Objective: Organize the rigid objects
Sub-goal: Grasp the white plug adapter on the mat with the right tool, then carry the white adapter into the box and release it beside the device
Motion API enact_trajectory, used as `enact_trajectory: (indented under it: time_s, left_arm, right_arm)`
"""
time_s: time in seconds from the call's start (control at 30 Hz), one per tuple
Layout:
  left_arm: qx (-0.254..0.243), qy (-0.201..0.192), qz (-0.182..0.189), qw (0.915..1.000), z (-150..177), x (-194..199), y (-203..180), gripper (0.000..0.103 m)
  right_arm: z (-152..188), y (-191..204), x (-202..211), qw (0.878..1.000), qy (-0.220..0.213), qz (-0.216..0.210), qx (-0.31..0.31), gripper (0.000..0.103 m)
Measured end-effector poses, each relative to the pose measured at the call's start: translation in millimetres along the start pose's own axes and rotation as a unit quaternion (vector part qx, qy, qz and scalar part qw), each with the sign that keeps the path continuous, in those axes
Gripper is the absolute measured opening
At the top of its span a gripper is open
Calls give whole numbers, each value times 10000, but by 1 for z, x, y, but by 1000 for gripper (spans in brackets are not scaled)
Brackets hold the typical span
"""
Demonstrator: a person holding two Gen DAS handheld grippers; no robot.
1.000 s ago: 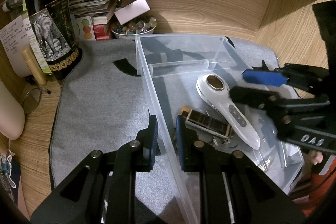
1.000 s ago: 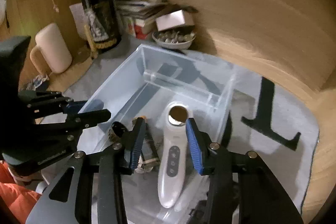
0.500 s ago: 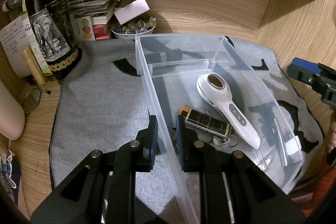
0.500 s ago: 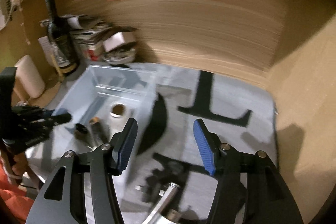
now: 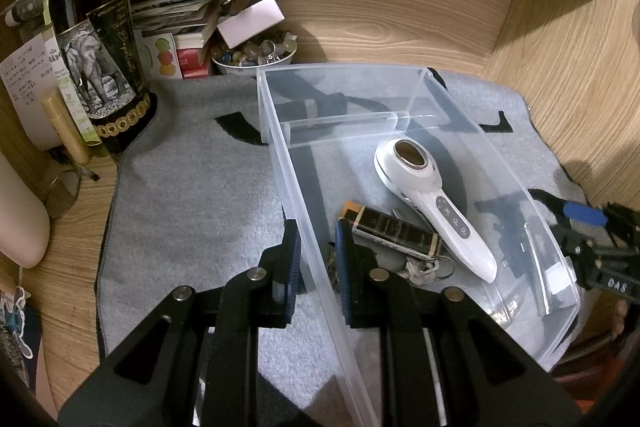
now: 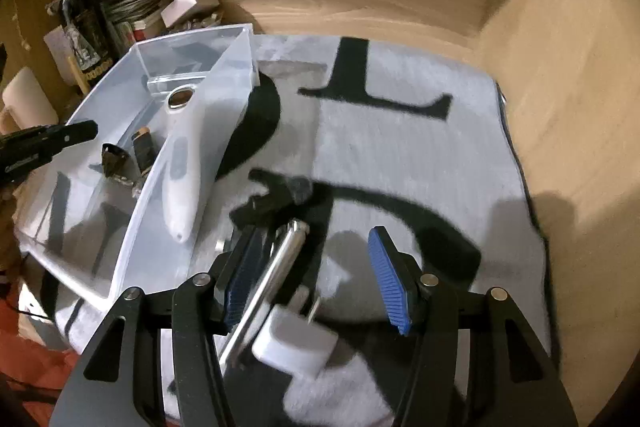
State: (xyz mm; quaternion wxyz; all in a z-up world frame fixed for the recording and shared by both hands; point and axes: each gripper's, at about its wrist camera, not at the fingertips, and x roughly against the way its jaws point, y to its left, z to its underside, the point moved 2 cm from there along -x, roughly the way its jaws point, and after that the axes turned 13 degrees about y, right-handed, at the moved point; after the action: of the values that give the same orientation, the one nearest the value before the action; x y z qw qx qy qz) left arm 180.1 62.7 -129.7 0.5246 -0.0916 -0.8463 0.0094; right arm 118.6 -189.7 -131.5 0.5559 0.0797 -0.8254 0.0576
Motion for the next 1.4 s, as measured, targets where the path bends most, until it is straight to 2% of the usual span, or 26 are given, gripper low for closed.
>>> enact_trajectory:
  time_s: [0.07, 0.23, 0.3, 0.37, 0.5, 0.6, 0.77, 1.0, 1.17, 1.4]
  left_arm:
    - [3, 4, 4, 10000, 0, 0, 0, 16]
    - [-11, -8, -9, 10000, 0, 0, 0, 16]
    - [-3, -3, -9, 10000, 0, 0, 0, 16]
    - [-18, -7, -26, 10000, 0, 0, 0, 16]
    - [-12, -6, -23, 10000, 0, 0, 0, 16]
    - [-17, -7, -27, 10000, 0, 0, 0, 16]
    - [-8, -5, -21, 10000, 0, 0, -1, 16]
    - [-34, 22, -50, 10000, 1, -1, -2, 16]
    - [-3, 25, -32, 10000, 1, -1, -3, 16]
    - [24, 39, -30, 10000, 0, 0, -4, 16]
  right_arm:
    - [9, -4, 2, 9998, 5, -73, -157, 52]
    - [26, -7, 1, 9996, 74, 112, -267, 52]
    - [31, -6, -3, 9994, 185, 30, -283, 52]
    - [35, -3, -12, 9992, 336, 128, -189, 51]
    - [39, -3, -19, 9990, 382, 139, -205, 37]
    - [36, -7, -14, 9991, 261, 99, -310, 37]
    - [25, -12, -4, 9991, 36, 169, -382, 37]
    - [-5, -6, 21, 9981, -559, 130, -231, 37]
    - [-32, 7, 33, 9957, -920, -140, 39, 37]
    - [-64, 34, 31, 9927, -1037, -503, 341, 37]
